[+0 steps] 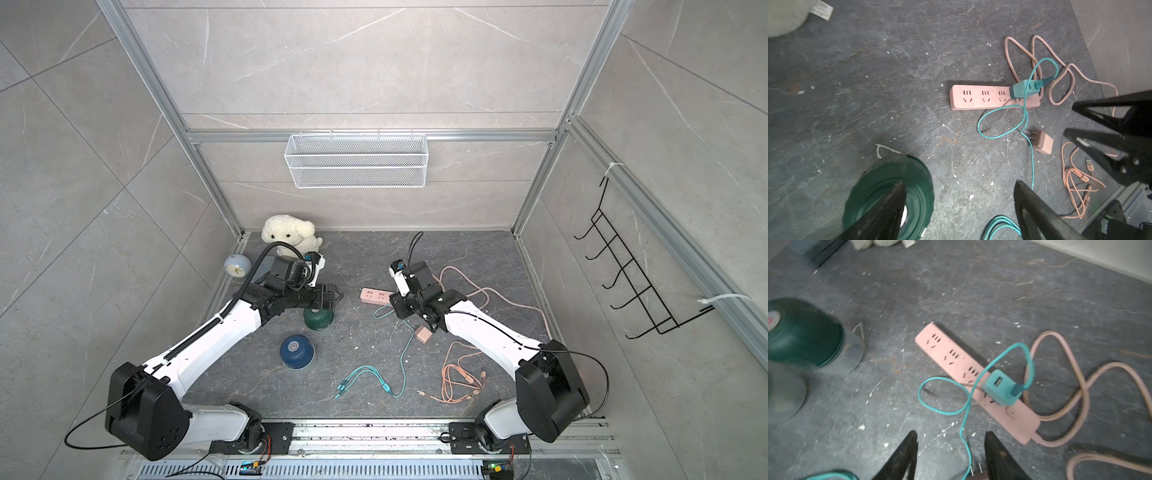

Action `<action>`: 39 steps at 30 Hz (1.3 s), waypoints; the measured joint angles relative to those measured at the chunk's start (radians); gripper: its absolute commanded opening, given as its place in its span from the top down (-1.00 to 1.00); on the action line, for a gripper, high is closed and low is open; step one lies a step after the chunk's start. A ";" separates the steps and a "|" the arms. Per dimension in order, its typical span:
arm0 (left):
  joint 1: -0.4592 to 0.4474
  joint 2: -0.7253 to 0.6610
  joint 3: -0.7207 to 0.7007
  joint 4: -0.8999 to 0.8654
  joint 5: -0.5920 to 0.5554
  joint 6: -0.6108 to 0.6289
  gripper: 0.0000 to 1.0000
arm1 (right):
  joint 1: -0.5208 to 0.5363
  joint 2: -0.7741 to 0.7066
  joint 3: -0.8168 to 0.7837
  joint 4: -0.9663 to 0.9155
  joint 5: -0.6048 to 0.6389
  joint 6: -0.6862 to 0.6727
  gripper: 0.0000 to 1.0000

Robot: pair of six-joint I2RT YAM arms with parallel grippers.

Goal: Charge the cordless meat grinders
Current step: Pick up the charging cable from the center of the board.

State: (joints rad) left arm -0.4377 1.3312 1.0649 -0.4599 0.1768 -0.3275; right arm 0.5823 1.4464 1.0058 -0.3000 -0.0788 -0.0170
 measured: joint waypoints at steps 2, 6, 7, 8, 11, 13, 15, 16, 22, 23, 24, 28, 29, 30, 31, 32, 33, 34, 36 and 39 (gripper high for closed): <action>0.026 -0.027 -0.010 -0.003 -0.018 -0.013 -0.67 | 0.007 -0.009 -0.030 0.005 -0.071 -0.080 -0.08; 0.073 -0.093 -0.046 -0.003 -0.042 -0.041 -0.67 | 0.075 -0.012 -0.066 0.002 -0.189 -0.264 -0.07; 0.084 -0.105 -0.056 -0.003 -0.044 -0.046 -0.67 | 0.095 -0.006 -0.065 0.002 -0.214 -0.300 -0.08; 0.098 -0.117 -0.067 -0.003 -0.043 -0.052 -0.67 | 0.119 0.004 -0.063 0.000 -0.239 -0.342 -0.08; 0.133 -0.134 -0.098 0.003 -0.042 -0.068 -0.67 | 0.188 0.070 -0.040 -0.011 -0.278 -0.448 -0.07; 0.149 -0.134 -0.115 0.006 -0.042 -0.078 -0.67 | 0.229 0.129 -0.017 -0.023 -0.282 -0.504 -0.06; 0.160 -0.134 -0.129 0.012 -0.041 -0.085 -0.67 | 0.261 0.187 0.004 -0.032 -0.282 -0.554 -0.04; 0.163 -0.134 -0.132 0.014 -0.040 -0.088 -0.67 | 0.271 0.206 0.011 -0.037 -0.284 -0.570 -0.03; 0.188 -0.146 -0.163 0.027 -0.035 -0.103 -0.67 | 0.309 0.272 0.058 -0.046 -0.296 -0.656 -0.05; 0.195 -0.151 -0.169 0.029 -0.035 -0.106 -0.67 | 0.318 0.282 0.069 -0.047 -0.300 -0.668 -0.05; 0.203 -0.157 -0.174 0.031 -0.035 -0.109 -0.67 | 0.329 0.290 0.076 -0.047 -0.303 -0.678 -0.06; 0.218 -0.165 -0.177 0.039 -0.035 -0.119 -0.67 | 0.383 0.303 0.078 -0.045 -0.308 -0.698 -0.04; 0.220 -0.168 -0.179 0.042 -0.034 -0.119 -0.67 | 0.397 0.303 0.077 -0.042 -0.308 -0.698 -0.01; 0.221 -0.171 -0.181 0.043 -0.034 -0.120 -0.67 | 0.412 0.303 0.075 -0.036 -0.308 -0.698 0.02; 0.223 -0.175 -0.184 0.043 -0.034 -0.121 -0.67 | 0.424 0.303 0.071 -0.031 -0.308 -0.698 0.05; 0.224 -0.180 -0.188 0.043 -0.033 -0.122 -0.67 | 0.437 0.302 0.064 -0.026 -0.308 -0.695 0.09; 0.225 -0.183 -0.191 0.042 -0.031 -0.123 -0.67 | 0.449 0.302 0.058 -0.023 -0.308 -0.692 0.11; 0.225 -0.185 -0.193 0.042 -0.027 -0.125 -0.67 | 0.460 0.301 0.050 -0.019 -0.308 -0.688 0.13; 0.225 -0.187 -0.195 0.042 -0.019 -0.127 -0.67 | 0.479 0.300 0.034 -0.014 -0.308 -0.681 0.16; 0.225 -0.192 -0.203 0.046 -0.012 -0.130 -0.67 | 0.502 0.300 0.014 -0.005 -0.306 -0.666 0.23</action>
State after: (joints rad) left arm -0.2131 1.1393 0.8623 -0.4137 0.1650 -0.4576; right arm 1.0843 1.7466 1.0199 -0.3046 -0.3851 -0.6830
